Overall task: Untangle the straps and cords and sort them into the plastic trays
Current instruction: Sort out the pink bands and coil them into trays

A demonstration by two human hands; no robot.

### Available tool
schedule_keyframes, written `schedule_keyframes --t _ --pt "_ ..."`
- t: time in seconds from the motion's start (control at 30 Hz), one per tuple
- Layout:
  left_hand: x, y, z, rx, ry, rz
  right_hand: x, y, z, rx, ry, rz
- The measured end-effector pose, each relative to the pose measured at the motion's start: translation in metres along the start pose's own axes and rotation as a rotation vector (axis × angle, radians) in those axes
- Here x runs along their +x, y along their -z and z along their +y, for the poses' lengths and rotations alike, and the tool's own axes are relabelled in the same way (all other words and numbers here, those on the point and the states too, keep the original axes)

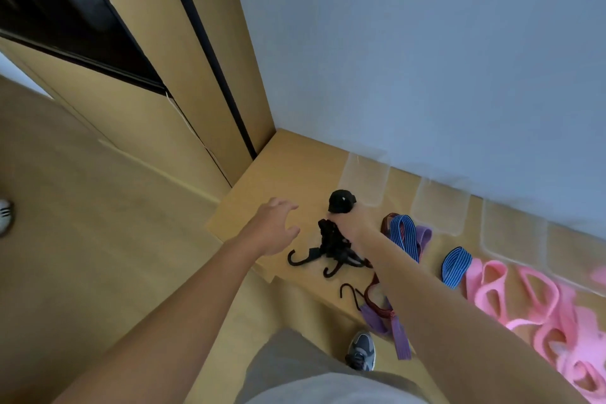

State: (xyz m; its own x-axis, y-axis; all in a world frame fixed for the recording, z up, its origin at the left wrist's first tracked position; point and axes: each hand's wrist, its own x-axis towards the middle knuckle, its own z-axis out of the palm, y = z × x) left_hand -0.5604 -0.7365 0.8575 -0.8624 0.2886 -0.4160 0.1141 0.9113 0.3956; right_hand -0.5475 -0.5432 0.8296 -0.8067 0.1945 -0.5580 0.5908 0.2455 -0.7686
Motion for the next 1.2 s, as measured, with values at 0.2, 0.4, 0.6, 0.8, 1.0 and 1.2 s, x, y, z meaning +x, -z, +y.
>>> schedule_keyframes --t 0.2,0.4,0.6,0.8,1.0,1.2 --pt "0.040 0.007 -0.012 0.022 -0.065 -0.072 0.020 -0.032 0.029 -0.328 0.009 0.209" --pt "0.077 0.017 -0.019 0.055 -0.193 -0.162 0.017 -0.066 0.035 -0.459 -0.052 0.357" --pt "0.100 0.026 -0.034 0.105 -0.349 -0.256 0.020 -0.093 0.029 -0.499 -0.191 0.459" --pt "0.117 0.035 -0.036 0.201 -0.517 -0.213 0.001 -0.087 0.015 -0.375 0.032 0.604" --pt "0.112 0.043 -0.007 0.252 -0.668 -0.152 -0.039 -0.063 0.009 -0.408 0.048 0.761" --pt "0.084 0.037 0.027 0.306 -0.782 -0.114 -0.084 -0.020 0.029 -0.484 -0.005 0.837"
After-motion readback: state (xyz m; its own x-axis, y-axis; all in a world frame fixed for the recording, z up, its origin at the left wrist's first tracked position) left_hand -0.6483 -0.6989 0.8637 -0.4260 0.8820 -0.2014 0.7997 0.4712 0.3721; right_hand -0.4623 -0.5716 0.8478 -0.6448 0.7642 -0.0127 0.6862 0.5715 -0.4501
